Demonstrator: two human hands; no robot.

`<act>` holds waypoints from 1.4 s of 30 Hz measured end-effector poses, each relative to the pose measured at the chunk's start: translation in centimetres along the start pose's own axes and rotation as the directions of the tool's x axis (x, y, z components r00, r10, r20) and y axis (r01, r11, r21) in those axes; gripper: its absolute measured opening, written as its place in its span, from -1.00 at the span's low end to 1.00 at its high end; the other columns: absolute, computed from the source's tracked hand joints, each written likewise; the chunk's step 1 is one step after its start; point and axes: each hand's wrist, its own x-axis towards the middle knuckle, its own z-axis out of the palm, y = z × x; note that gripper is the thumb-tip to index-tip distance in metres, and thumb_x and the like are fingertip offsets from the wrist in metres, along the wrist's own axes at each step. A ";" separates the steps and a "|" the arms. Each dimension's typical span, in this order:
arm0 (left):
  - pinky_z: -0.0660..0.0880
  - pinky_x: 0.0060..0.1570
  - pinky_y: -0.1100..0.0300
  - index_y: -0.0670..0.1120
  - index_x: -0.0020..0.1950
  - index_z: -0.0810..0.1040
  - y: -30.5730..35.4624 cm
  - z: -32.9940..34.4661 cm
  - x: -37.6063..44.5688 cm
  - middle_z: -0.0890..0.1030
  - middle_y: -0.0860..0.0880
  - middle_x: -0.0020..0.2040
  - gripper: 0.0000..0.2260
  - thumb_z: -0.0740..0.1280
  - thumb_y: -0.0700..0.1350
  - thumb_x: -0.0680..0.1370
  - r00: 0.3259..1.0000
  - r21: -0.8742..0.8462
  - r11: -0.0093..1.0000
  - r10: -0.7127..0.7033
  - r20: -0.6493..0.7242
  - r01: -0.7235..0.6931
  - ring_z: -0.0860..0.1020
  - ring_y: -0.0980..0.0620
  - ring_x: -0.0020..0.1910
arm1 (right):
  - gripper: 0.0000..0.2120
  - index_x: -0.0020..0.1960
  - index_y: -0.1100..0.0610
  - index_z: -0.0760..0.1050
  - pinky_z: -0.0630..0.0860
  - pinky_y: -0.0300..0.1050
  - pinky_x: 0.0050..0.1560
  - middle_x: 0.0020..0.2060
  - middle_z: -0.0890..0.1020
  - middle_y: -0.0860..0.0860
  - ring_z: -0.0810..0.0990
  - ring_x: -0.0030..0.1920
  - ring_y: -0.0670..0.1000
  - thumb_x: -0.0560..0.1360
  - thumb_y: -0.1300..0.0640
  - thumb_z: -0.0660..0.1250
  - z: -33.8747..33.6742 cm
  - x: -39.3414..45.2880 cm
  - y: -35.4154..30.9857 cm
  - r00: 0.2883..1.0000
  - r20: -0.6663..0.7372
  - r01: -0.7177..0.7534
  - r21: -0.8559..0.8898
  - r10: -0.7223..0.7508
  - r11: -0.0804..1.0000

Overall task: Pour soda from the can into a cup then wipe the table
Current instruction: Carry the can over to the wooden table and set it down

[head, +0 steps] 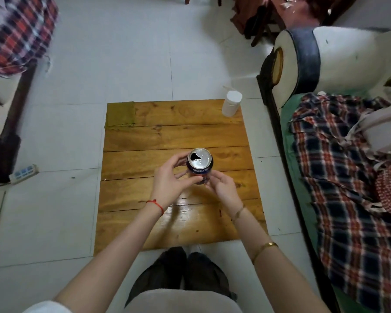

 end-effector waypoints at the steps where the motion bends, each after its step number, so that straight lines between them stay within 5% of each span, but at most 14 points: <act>1: 0.57 0.12 0.25 0.01 0.29 0.55 -0.8 0.6 0.5 0.62 0.10 0.17 -0.42 0.62 -0.18 0.30 1.000 0.006 1.000 -0.010 -0.012 0.010 0.54 0.19 0.23 | -0.71 0.30 0.27 0.48 0.57 -0.32 -0.13 0.08 0.65 0.14 0.62 -0.06 -0.09 0.64 0.28 0.13 -0.1 1.2 0.7 0.999 -0.012 0.043 -0.086 -0.044 0.995; 4: 0.56 0.13 0.27 -0.04 0.32 0.54 -3.5 2.4 1.7 0.63 0.08 0.17 -0.39 0.63 -0.20 0.30 0.998 0.011 0.999 -0.042 -0.049 0.043 0.55 0.23 0.21 | -0.70 0.27 0.16 0.54 0.58 -0.02 -0.09 0.01 0.70 0.11 0.66 -0.01 0.09 0.60 0.27 0.17 -0.4 4.2 2.5 0.988 -0.010 0.140 -0.386 -0.156 0.912; 9: 0.52 0.13 0.36 -0.08 0.34 0.52 -8.7 4.8 3.1 0.60 0.12 0.17 -0.37 0.61 -0.27 0.30 0.992 -0.007 0.993 -0.122 -0.043 0.122 0.52 0.34 0.19 | -0.68 0.15 0.19 0.59 0.34 -0.34 -0.26 -0.18 0.64 0.02 0.53 -0.17 -0.02 0.50 0.40 0.19 -1.4 8.0 5.2 0.978 0.007 0.174 -0.568 -0.207 0.805; 13: 0.53 0.13 0.34 -0.03 0.30 0.54 -13.3 6.6 3.4 0.62 0.09 0.14 -0.39 0.61 -0.27 0.29 0.982 -0.005 0.985 -0.173 -0.068 0.174 0.53 0.31 0.19 | -0.69 0.14 0.24 0.58 0.30 -0.39 -0.27 -0.16 0.65 0.09 0.51 -0.20 -0.05 0.47 0.41 0.22 -2.0 10.8 8.2 0.974 -0.019 0.173 -0.580 -0.226 0.796; 16: 0.55 0.14 0.30 -0.05 0.29 0.55 -16.4 8.1 3.6 0.64 0.03 0.15 -0.39 0.62 -0.27 0.28 0.974 -0.043 0.979 -0.204 -0.101 0.201 0.55 0.30 0.19 | -0.69 0.20 0.33 0.53 0.31 -0.59 -0.30 -0.05 0.66 0.14 0.52 -0.27 -0.28 0.48 0.45 0.24 -2.5 12.3 10.6 0.975 -0.019 0.172 -0.554 -0.219 0.814; 20: 0.51 0.13 0.38 -0.12 0.32 0.53 -19.1 9.9 3.5 0.63 -0.01 0.18 -0.39 0.60 -0.29 0.30 0.970 -0.072 0.975 -0.219 -0.107 0.212 0.55 0.37 0.14 | -0.68 0.19 0.33 0.55 0.30 -0.63 -0.30 -0.02 0.68 0.21 0.50 -0.16 -0.10 0.45 0.45 0.28 -3.0 14.4 13.8 0.958 -0.049 0.210 -0.557 -0.284 0.804; 26: 0.55 0.22 0.17 -0.08 0.31 0.54 -22.1 11.6 3.8 0.64 0.03 0.19 -0.39 0.61 -0.25 0.29 0.967 -0.041 0.976 -0.217 -0.135 0.213 0.56 0.24 0.20 | -0.65 0.15 0.23 0.59 0.31 -0.62 -0.25 -0.10 0.66 0.07 0.49 -0.20 -0.08 0.41 0.45 0.28 -3.3 16.6 16.8 0.947 -0.050 0.230 -0.587 -0.319 0.777; 31: 0.56 0.21 0.10 -0.02 0.28 0.55 -23.7 12.2 3.7 0.64 0.12 0.15 -0.41 0.61 -0.25 0.28 0.961 -0.039 0.973 -0.230 -0.153 0.227 0.58 0.25 0.17 | -0.68 0.10 0.23 0.59 0.31 -0.57 -0.25 -0.16 0.58 0.05 0.42 -0.28 -0.14 0.41 0.43 0.27 -3.5 17.4 18.1 0.946 -0.026 0.234 -0.639 -0.324 0.733; 36: 0.55 0.19 0.21 -0.04 0.30 0.54 -24.1 12.4 3.8 0.63 0.14 0.13 -0.40 0.60 -0.27 0.30 0.960 -0.024 0.971 -0.238 -0.147 0.238 0.57 0.32 0.14 | -0.67 0.15 0.17 0.58 0.33 -0.28 -0.09 -0.03 0.61 0.09 0.50 -0.07 -0.02 0.42 0.37 0.30 -3.1 18.3 19.2 0.957 -0.042 0.197 -0.633 -0.287 0.749; 42: 0.56 0.18 0.21 0.02 0.28 0.53 -24.4 12.4 3.9 0.63 0.08 0.17 -0.44 0.58 -0.25 0.34 0.966 -0.035 0.976 -0.217 -0.139 0.214 0.58 0.20 0.19 | -0.63 0.21 0.11 0.56 0.41 -0.24 -0.02 0.01 0.64 0.06 0.56 -0.04 -0.02 0.44 0.35 0.30 -3.1 18.4 19.2 0.966 -0.051 0.180 -0.569 -0.253 0.802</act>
